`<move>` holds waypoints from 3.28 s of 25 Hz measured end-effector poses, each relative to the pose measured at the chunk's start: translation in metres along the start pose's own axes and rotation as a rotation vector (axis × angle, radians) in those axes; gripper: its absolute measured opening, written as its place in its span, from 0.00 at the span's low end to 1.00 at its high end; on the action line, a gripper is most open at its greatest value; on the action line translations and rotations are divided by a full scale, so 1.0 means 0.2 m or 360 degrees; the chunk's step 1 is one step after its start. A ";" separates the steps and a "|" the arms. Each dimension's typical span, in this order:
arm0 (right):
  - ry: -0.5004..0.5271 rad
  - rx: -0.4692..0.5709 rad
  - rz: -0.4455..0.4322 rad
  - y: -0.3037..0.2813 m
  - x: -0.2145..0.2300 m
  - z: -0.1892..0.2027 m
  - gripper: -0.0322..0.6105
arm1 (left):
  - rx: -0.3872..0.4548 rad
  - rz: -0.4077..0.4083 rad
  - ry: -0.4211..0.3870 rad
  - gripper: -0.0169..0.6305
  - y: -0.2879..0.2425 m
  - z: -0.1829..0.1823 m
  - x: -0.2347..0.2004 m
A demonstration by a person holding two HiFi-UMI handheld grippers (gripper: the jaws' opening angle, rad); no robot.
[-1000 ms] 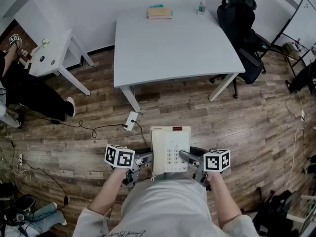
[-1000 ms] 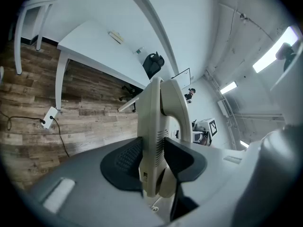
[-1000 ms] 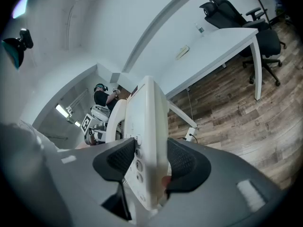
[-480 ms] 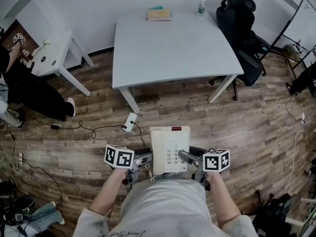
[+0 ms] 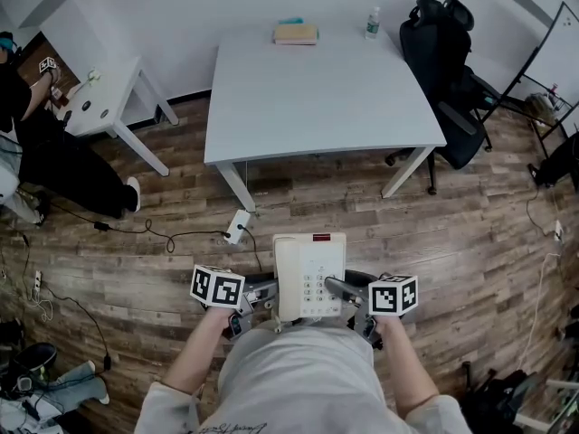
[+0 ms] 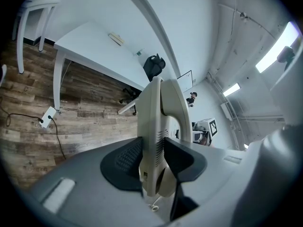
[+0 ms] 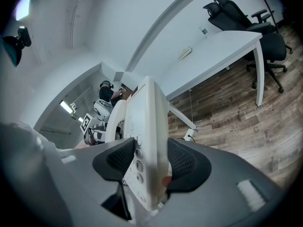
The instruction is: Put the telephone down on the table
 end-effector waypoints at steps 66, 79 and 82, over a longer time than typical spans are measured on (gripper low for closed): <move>-0.0101 0.0109 0.0095 -0.73 0.55 -1.43 0.41 | -0.0095 0.0092 -0.0032 0.27 -0.22 -1.71 -0.55; -0.0075 0.0123 0.0069 -0.96 0.64 -1.74 0.41 | -0.0056 0.0076 -0.0057 0.27 -0.19 -2.06 -0.70; -0.0071 0.0106 0.0069 -0.96 0.66 -1.81 0.41 | -0.0056 0.0083 -0.0052 0.27 -0.20 -2.12 -0.70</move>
Point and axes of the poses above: the fingertips, and each gripper's own axes: y backward along the fingers, x to its right, z out of its underside, the point moved 8 cm from there along y, backward along the fingers, and after that the axes turned 4 degrees about y, right-handed, at the moved point
